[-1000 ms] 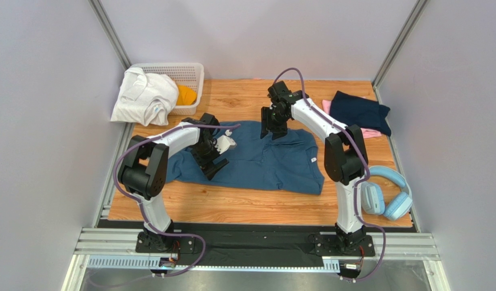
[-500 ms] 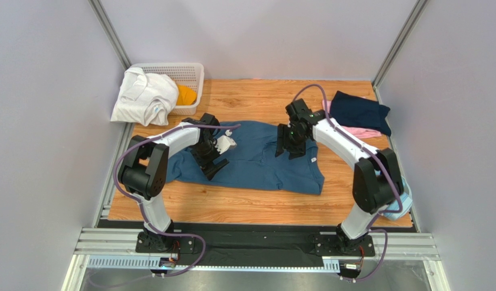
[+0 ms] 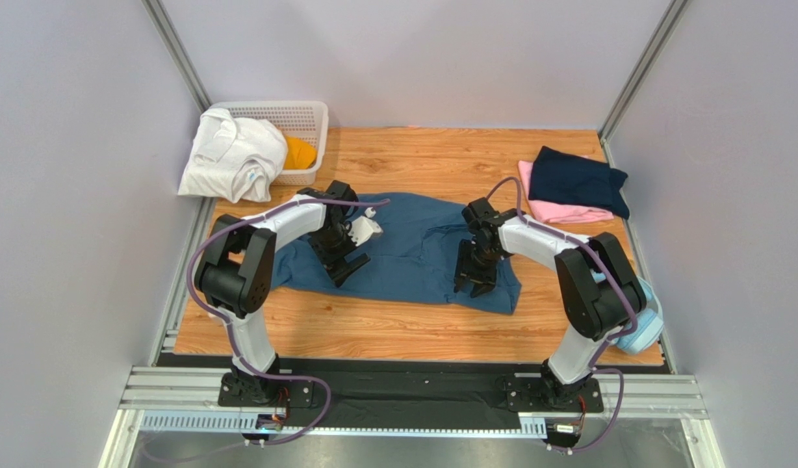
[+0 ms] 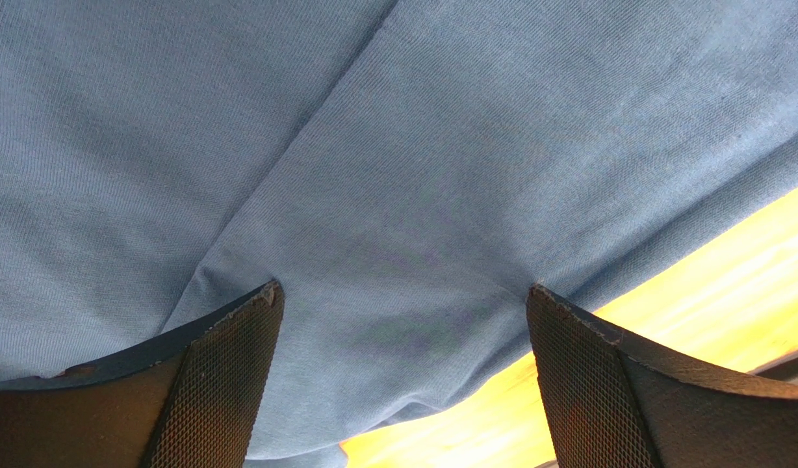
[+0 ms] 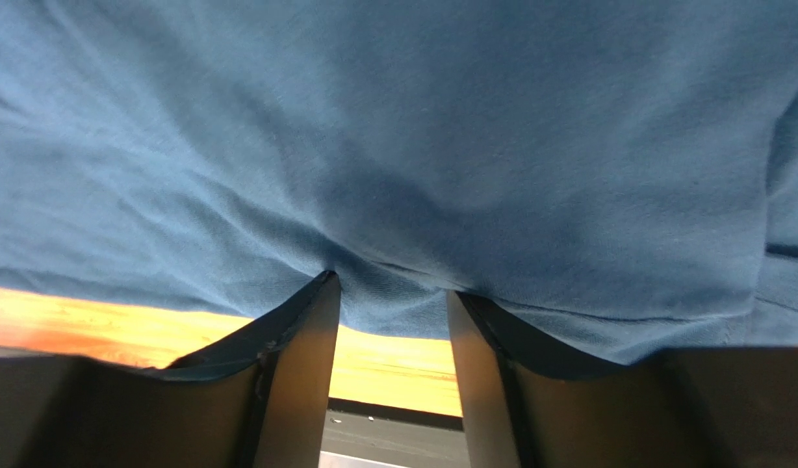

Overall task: Fold and stack the t-shirts
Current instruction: Fold the flattened tshirt in 1/3 of the way, then grap the side of the flattened tshirt furthest away from the robot with both arms

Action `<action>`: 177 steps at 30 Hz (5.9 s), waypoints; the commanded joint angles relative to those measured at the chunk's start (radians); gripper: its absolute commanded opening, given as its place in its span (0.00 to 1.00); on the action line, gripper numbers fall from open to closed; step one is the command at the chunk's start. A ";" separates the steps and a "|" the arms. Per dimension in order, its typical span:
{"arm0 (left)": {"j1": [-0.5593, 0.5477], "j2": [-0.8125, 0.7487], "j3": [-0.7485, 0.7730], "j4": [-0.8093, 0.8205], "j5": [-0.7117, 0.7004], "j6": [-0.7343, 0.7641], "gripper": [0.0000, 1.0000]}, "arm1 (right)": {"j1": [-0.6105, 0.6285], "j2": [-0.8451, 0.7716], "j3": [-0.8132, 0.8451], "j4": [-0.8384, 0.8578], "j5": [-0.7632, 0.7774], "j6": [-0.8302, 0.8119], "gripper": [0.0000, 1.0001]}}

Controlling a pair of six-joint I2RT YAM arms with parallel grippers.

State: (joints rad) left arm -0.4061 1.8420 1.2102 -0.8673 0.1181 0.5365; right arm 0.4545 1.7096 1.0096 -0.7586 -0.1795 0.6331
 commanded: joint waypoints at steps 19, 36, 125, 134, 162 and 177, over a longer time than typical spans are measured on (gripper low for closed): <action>-0.046 -0.013 0.053 -0.171 0.374 0.043 1.00 | -0.111 -0.211 -0.066 -0.280 0.330 0.105 0.43; 0.170 -0.046 0.311 -0.081 0.179 -0.188 1.00 | -0.112 0.192 0.634 -0.258 0.204 -0.067 0.46; 0.101 0.080 0.189 0.125 -0.406 -0.196 0.99 | 0.184 -0.076 0.060 0.031 0.035 0.082 0.47; 0.099 -0.162 0.054 -0.023 -0.181 -0.142 1.00 | 0.210 0.030 0.087 -0.016 0.094 0.062 0.45; 0.237 -0.098 -0.007 0.057 -0.069 -0.060 1.00 | 0.006 -0.139 0.116 -0.357 0.276 -0.050 0.43; 0.237 -0.544 -0.161 -0.062 0.190 -0.093 1.00 | 0.219 0.556 1.098 -0.300 -0.213 -0.078 0.49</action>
State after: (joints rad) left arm -0.1680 1.4380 1.0454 -0.9089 0.1932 0.4511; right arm 0.6407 2.1025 1.8591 -1.0294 -0.2413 0.5877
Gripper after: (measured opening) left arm 0.993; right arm 0.487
